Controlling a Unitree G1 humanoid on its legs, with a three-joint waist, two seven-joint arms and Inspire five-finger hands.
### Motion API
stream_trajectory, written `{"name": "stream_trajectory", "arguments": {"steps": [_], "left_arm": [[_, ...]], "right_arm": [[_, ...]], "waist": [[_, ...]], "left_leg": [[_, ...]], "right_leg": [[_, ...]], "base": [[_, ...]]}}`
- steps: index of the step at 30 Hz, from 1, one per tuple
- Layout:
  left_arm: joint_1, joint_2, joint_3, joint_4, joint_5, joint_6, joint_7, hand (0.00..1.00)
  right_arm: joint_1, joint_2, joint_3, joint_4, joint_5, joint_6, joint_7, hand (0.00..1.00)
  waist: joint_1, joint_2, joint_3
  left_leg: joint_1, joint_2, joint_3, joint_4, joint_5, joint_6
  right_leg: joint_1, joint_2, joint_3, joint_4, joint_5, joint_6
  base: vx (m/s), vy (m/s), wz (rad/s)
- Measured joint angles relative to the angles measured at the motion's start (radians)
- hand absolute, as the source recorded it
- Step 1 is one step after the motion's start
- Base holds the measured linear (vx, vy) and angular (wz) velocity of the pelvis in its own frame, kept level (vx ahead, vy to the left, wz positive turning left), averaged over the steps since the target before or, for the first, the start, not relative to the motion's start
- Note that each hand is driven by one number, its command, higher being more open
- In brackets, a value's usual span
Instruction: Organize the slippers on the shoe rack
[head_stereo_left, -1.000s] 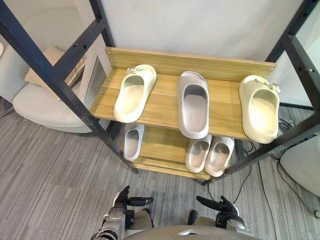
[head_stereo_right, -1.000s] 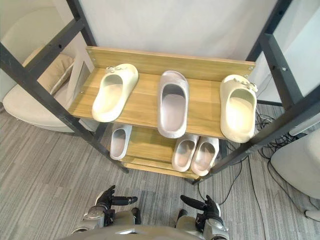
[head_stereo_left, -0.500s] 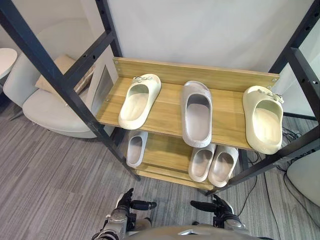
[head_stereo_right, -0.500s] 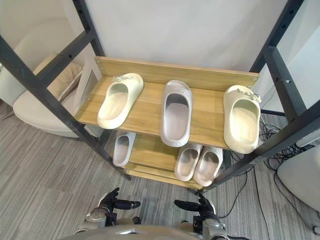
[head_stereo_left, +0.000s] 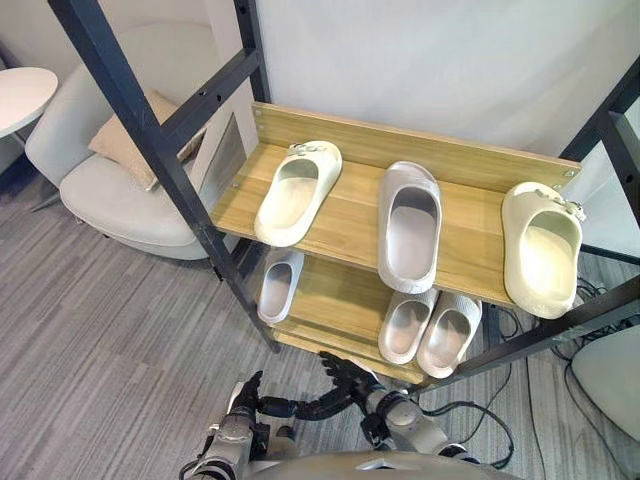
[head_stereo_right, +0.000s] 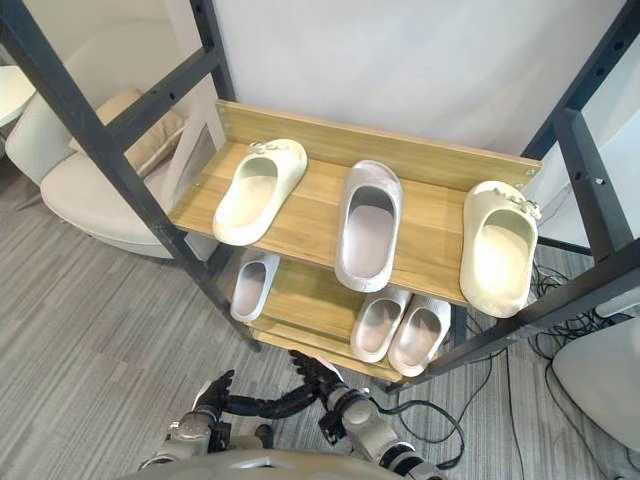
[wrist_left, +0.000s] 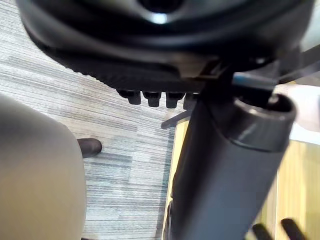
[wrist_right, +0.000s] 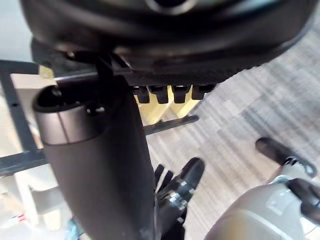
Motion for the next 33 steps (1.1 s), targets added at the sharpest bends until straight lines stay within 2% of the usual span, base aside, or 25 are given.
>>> {"name": "stream_trajectory", "arguments": {"steps": [8, 10, 13, 17, 18, 22, 25, 32, 33], "left_arm": [[-0.004, 0.001, -0.015, 0.003, 0.007, -0.001, 0.017, 1.00], [-0.005, 0.006, -0.021, 0.005, 0.007, -0.002, 0.017, 1.00], [-0.007, 0.011, -0.031, 0.011, 0.007, -0.005, 0.018, 1.00], [-0.015, 0.015, -0.071, 0.018, 0.007, -0.014, 0.022, 1.00], [-0.015, 0.015, -0.084, 0.018, 0.007, -0.015, 0.025, 1.00], [-0.015, 0.014, -0.089, 0.027, 0.005, -0.017, 0.025, 1.00], [-0.013, 0.010, -0.094, 0.027, 0.006, -0.021, 0.034, 1.00], [-0.009, 0.004, -0.131, 0.033, 0.004, -0.021, 0.034, 1.00], [-0.006, 0.000, -0.131, 0.033, 0.004, -0.021, 0.034, 1.00]], "right_arm": [[0.017, -0.110, 0.047, -0.437, 0.115, -0.018, 0.025, 1.00], [0.017, -0.139, 0.040, -0.591, 0.182, -0.050, 0.034, 1.00], [0.013, -0.145, 0.035, -0.726, 0.224, -0.079, 0.034, 1.00], [0.013, -0.177, 0.021, -0.920, 0.227, -0.094, 0.033, 1.00], [0.008, -0.174, 0.003, -0.978, 0.250, -0.128, 0.032, 1.00], [-0.018, -0.156, -0.061, -1.073, 0.269, -0.203, 0.005, 1.00], [-0.021, -0.151, -0.079, -1.091, 0.264, -0.229, -0.029, 1.00], [-0.020, -0.127, -0.121, -1.104, 0.257, -0.232, -0.069, 1.00], [-0.019, -0.114, -0.158, -1.109, 0.215, -0.239, -0.100, 1.00]], "waist": [[0.001, 0.001, 0.001], [0.000, 0.001, 0.002], [-0.003, 0.003, 0.002], [-0.005, 0.005, 0.003], [-0.006, 0.006, 0.003], [-0.013, 0.013, 0.001], [-0.015, 0.023, -0.001], [-0.035, 0.044, -0.008], [-0.036, 0.045, -0.008]], "left_leg": [[-0.001, 0.006, -0.001, 0.000, 0.001, 0.001], [0.001, 0.010, 0.001, 0.000, 0.001, 0.001], [0.007, 0.014, 0.003, 0.000, 0.001, 0.001], [0.013, 0.018, 0.016, 0.001, 0.000, 0.000], [0.020, 0.019, 0.024, 0.001, -0.001, -0.002], [0.027, 0.021, 0.029, 0.005, -0.002, -0.003], [0.032, 0.022, 0.031, 0.006, -0.002, -0.003], [0.043, 0.025, 0.043, 0.006, -0.002, -0.004], [0.043, 0.026, 0.043, 0.006, -0.002, -0.004]], "right_leg": [[-0.002, 0.006, 0.006, -0.001, 0.001, -0.001], [-0.002, 0.010, 0.012, -0.001, 0.001, -0.002], [-0.002, 0.013, 0.026, 0.001, 0.002, -0.004], [-0.005, 0.013, 0.043, 0.007, 0.002, -0.004], [-0.004, 0.013, 0.053, 0.011, 0.002, -0.004], [-0.005, 0.013, 0.063, 0.025, 0.002, -0.005], [-0.005, 0.013, 0.067, 0.033, 0.001, -0.006], [-0.006, 0.014, 0.084, 0.041, 0.001, -0.006], [-0.006, 0.015, 0.084, 0.042, 0.001, -0.006]], "base": [[0.00, 0.000, -0.01], [0.00, 0.000, -0.05], [0.00, 0.005, -0.10], [-0.02, 0.028, -0.14], [-0.03, 0.024, -0.16], [-0.05, 0.021, -0.08], [-0.03, 0.013, -0.03], [-0.03, 0.010, -0.06], [0.00, 0.000, 0.00]]}}
